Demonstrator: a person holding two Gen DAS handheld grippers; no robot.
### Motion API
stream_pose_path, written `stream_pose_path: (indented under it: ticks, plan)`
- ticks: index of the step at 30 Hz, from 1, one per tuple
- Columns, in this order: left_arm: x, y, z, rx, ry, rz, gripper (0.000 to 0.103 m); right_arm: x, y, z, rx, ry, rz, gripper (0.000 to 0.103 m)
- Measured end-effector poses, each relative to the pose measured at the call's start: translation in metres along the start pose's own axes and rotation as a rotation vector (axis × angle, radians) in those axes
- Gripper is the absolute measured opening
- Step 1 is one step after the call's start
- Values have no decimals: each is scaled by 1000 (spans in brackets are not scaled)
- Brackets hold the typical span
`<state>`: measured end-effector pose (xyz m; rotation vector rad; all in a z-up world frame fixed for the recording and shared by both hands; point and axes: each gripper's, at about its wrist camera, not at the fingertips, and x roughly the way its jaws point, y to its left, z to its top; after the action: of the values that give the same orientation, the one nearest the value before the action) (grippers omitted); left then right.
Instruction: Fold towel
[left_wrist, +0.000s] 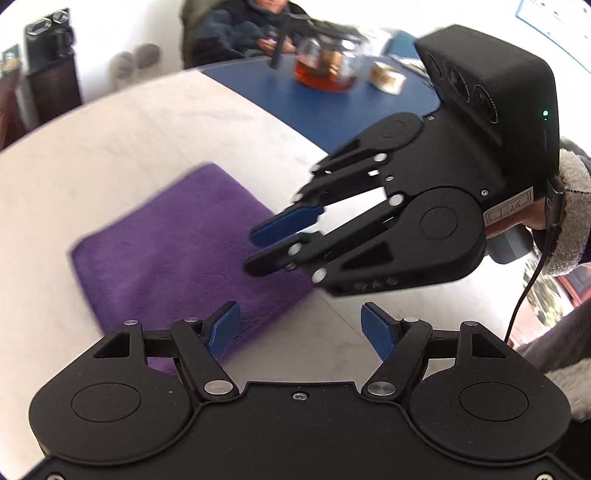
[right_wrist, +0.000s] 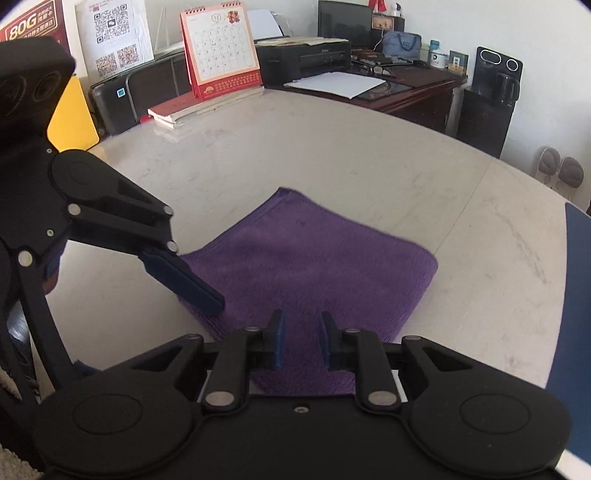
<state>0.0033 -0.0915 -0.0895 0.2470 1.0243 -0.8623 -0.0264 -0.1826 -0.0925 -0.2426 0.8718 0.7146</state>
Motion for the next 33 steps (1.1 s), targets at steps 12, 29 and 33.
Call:
stream_pose_path:
  ticks: [12, 29, 33]
  plan:
    - [-40, 22, -41, -167, -34, 95, 70, 6, 3, -1, -14, -10, -54, 16]
    - [-16, 59, -17, -259, -135, 218, 50, -2, -13, -3, 34, -4, -92, 16]
    - [-32, 67, -12, -297, -155, 265, 48, -7, -20, 4, 39, 3, -120, 16]
